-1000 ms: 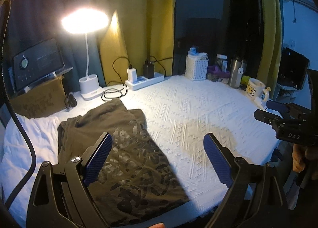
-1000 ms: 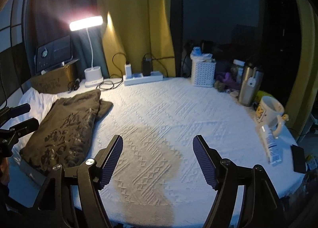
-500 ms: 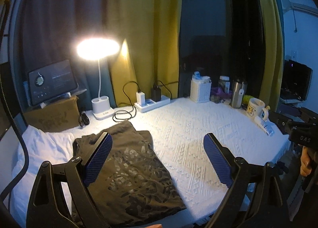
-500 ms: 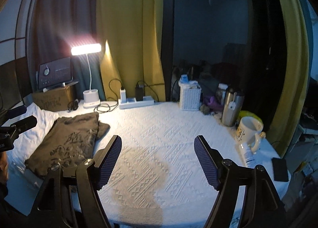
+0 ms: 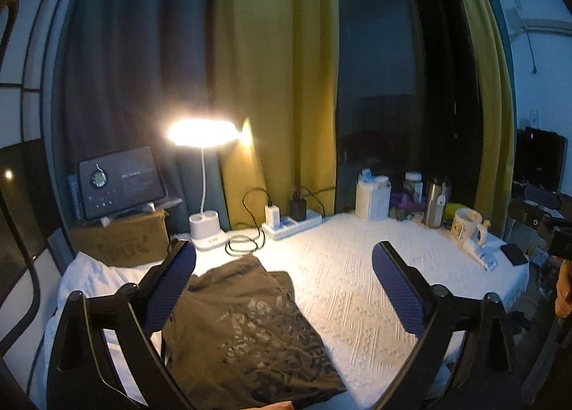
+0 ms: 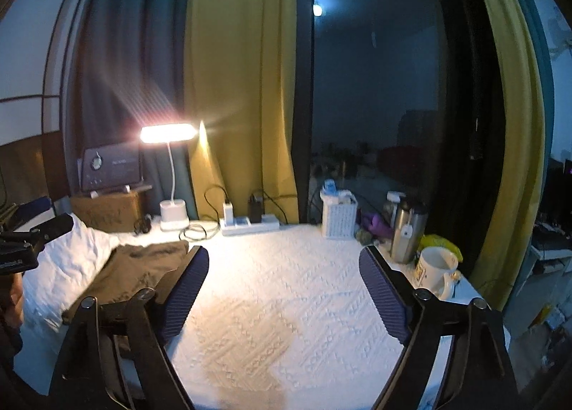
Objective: Fold small clothes
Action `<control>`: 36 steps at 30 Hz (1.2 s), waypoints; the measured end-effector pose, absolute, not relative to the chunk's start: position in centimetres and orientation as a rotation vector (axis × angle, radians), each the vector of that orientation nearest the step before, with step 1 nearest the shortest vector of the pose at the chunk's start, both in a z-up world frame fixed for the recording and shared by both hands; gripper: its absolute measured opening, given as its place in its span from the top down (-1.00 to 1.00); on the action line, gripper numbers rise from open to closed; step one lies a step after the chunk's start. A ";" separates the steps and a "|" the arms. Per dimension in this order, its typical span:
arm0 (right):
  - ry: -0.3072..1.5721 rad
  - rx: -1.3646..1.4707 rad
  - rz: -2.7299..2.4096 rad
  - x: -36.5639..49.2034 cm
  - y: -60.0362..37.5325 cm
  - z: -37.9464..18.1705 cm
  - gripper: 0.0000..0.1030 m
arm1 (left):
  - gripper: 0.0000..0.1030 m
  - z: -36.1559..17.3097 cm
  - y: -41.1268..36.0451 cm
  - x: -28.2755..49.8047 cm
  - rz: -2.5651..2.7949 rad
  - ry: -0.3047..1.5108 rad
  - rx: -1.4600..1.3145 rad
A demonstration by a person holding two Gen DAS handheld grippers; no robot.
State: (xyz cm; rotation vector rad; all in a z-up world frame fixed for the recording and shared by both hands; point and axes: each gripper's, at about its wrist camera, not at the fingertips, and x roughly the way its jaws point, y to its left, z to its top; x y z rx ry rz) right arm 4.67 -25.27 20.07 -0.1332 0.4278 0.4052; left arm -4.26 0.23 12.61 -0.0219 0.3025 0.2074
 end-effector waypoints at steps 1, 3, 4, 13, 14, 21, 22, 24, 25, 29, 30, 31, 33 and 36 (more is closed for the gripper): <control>0.416 -0.132 0.408 4.5 -25.1 20.5 -0.71 | -0.94 13.0 0.4 -4.4 0.211 0.293 -0.029; 0.393 -0.125 0.410 4.2 -24.9 21.5 -0.71 | -0.94 13.6 0.6 -4.7 0.236 0.284 -0.035; 0.377 -0.123 0.412 3.9 -24.9 21.9 -0.72 | -0.94 14.0 0.7 -4.9 0.241 0.275 -0.037; 0.257 -0.107 0.428 2.3 -24.7 25.9 -0.79 | -0.95 16.9 1.4 -7.6 0.283 0.182 -0.057; 0.249 -0.107 0.428 2.1 -24.7 26.2 -0.80 | -0.95 17.0 1.5 -7.8 0.286 0.180 -0.062; 0.255 -0.126 0.433 1.8 -23.8 26.2 -0.83 | -0.95 16.1 3.0 -8.5 0.309 0.203 -0.096; 0.259 -0.130 0.434 1.7 -23.6 26.1 -0.83 | -0.95 15.8 3.4 -8.6 0.315 0.208 -0.104; 0.270 -0.140 0.441 1.8 -23.2 25.8 -0.83 | -0.95 15.4 3.9 -8.7 0.325 0.214 -0.115; 0.277 -0.145 0.446 1.9 -22.9 25.6 -0.83 | -0.95 15.2 4.2 -8.7 0.330 0.219 -0.121; 0.310 -0.153 0.453 2.6 -22.3 24.9 -0.83 | -0.95 14.5 4.6 -8.4 0.343 0.237 -0.125; 0.318 -0.152 0.452 2.8 -22.2 24.7 -0.83 | -0.95 14.4 4.6 -8.4 0.344 0.239 -0.124; 0.325 -0.151 0.453 2.9 -22.1 24.5 -0.83 | -0.95 14.3 4.6 -8.3 0.342 0.244 -0.122; 0.334 -0.148 0.457 3.1 -22.0 24.2 -0.83 | -0.95 14.2 4.6 -8.3 0.338 0.248 -0.120; 0.345 -0.152 0.459 3.2 -22.0 23.9 -0.83 | -0.95 14.1 4.7 -8.2 0.334 0.251 -0.123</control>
